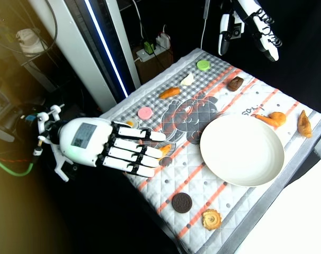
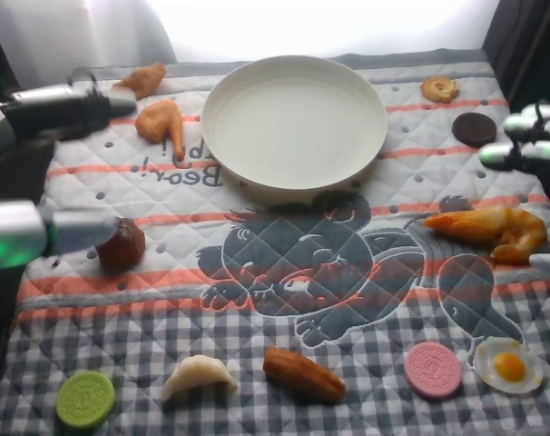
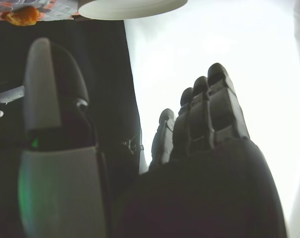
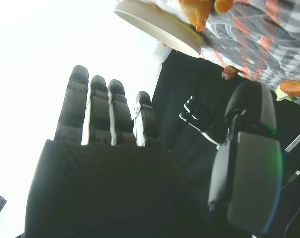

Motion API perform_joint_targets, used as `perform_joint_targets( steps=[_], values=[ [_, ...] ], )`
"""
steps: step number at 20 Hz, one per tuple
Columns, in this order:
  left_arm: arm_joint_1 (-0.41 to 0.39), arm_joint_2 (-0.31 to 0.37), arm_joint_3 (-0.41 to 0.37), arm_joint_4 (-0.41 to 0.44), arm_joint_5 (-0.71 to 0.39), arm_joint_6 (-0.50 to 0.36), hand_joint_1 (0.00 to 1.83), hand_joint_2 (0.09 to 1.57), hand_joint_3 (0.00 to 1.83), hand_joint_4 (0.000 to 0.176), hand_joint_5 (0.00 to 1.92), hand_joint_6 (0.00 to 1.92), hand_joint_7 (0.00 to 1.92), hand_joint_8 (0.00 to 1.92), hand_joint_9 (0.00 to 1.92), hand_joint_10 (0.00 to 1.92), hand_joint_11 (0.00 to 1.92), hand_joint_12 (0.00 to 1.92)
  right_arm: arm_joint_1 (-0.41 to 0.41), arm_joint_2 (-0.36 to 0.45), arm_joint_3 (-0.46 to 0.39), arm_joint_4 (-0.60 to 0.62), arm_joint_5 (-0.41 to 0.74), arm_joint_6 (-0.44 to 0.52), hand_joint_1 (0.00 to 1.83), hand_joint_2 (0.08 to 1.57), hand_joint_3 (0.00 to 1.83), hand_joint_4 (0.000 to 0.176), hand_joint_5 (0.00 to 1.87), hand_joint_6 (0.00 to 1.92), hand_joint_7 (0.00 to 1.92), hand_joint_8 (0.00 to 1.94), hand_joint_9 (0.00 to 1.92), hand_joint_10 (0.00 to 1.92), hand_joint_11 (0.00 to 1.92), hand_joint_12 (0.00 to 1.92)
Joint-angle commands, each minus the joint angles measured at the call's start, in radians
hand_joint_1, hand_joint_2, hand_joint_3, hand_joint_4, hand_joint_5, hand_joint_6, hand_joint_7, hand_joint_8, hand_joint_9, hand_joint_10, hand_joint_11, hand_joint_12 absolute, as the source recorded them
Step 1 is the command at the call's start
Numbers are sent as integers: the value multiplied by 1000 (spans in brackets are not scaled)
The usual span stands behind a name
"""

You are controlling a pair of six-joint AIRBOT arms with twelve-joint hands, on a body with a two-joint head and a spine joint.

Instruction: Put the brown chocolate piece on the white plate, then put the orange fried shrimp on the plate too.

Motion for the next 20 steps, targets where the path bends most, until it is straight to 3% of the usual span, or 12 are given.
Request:
perform_joint_targets(
  steps=[1, 2, 4, 5, 6, 10, 11, 13, 16, 17, 18, 20],
  values=[
    [-14, -1, 2, 3, -120, -6, 439, 1118, 4, 157, 493, 1, 467, 2, 457, 12, 83, 721, 11, 3, 3, 14, 116, 0, 757, 1125, 7, 103, 461, 6, 350, 5, 316, 13, 101, 552],
    [-14, -2, 3, 3, -120, -6, 426, 1123, 5, 155, 496, 2, 472, 3, 459, 10, 82, 725, 11, 3, 3, 14, 116, 0, 782, 1126, 5, 101, 462, 5, 350, 4, 314, 9, 94, 549],
    [-19, -9, 11, -4, -105, 11, 456, 1117, 0, 146, 508, 5, 475, 3, 460, 7, 84, 733, 11, 2, 3, 13, 116, 0, 731, 1128, 4, 129, 456, 1, 349, 2, 316, 7, 97, 551],
    [-28, -15, 11, -29, -89, 69, 475, 1110, 0, 148, 506, 3, 477, 3, 460, 6, 86, 738, 11, 1, 3, 13, 115, 0, 733, 1134, 5, 113, 457, 1, 354, 3, 326, 9, 111, 553],
    [-46, -33, 6, -94, -64, 209, 543, 1075, 0, 136, 520, 1, 510, 4, 511, 10, 110, 810, 10, 1, 1, 11, 116, 0, 749, 1141, 0, 103, 454, 2, 354, 2, 327, 2, 127, 509],
    [-62, -64, 6, -204, -23, 412, 649, 996, 0, 131, 503, 0, 494, 0, 536, 2, 86, 842, 17, 1, -3, -5, 116, 0, 722, 1144, 0, 98, 461, 3, 383, 11, 357, 12, 158, 517],
    [-63, -71, 10, -219, -11, 436, 638, 976, 0, 147, 467, 0, 483, 0, 537, 1, 99, 810, 18, 1, -3, -7, 116, 0, 730, 1142, 0, 88, 467, 4, 392, 11, 365, 12, 166, 515],
    [-71, -90, 25, -267, 18, 516, 700, 938, 0, 162, 441, 0, 495, 5, 568, 12, 129, 806, 22, 1, -4, -13, 117, 0, 722, 1145, 1, 86, 473, 5, 401, 10, 375, 11, 172, 508],
    [-90, -128, 25, -353, 32, 751, 775, 895, 0, 165, 441, 1, 543, 6, 639, 16, 170, 820, 24, 2, -7, -23, 124, 0, 727, 1152, 3, 85, 475, 4, 404, 8, 366, 5, 156, 500],
    [-95, -145, 25, -376, 35, 830, 785, 883, 0, 169, 453, 0, 572, 1, 671, 8, 211, 800, 25, 2, -9, -26, 128, 0, 753, 1150, 1, 69, 489, 7, 424, 12, 387, 11, 178, 504],
    [-98, -158, 28, -393, 39, 882, 800, 877, 0, 171, 462, 2, 596, 7, 696, 13, 214, 790, 26, 2, -10, -28, 130, 0, 753, 1145, 0, 78, 495, 8, 427, 10, 386, 8, 172, 497],
    [-102, -176, 39, -414, 48, 914, 852, 891, 1, 150, 507, 5, 657, 9, 729, 11, 222, 797, 27, 2, -11, -30, 131, 0, 753, 1152, 2, 79, 496, 5, 420, 3, 375, 1, 156, 487]
  ],
)
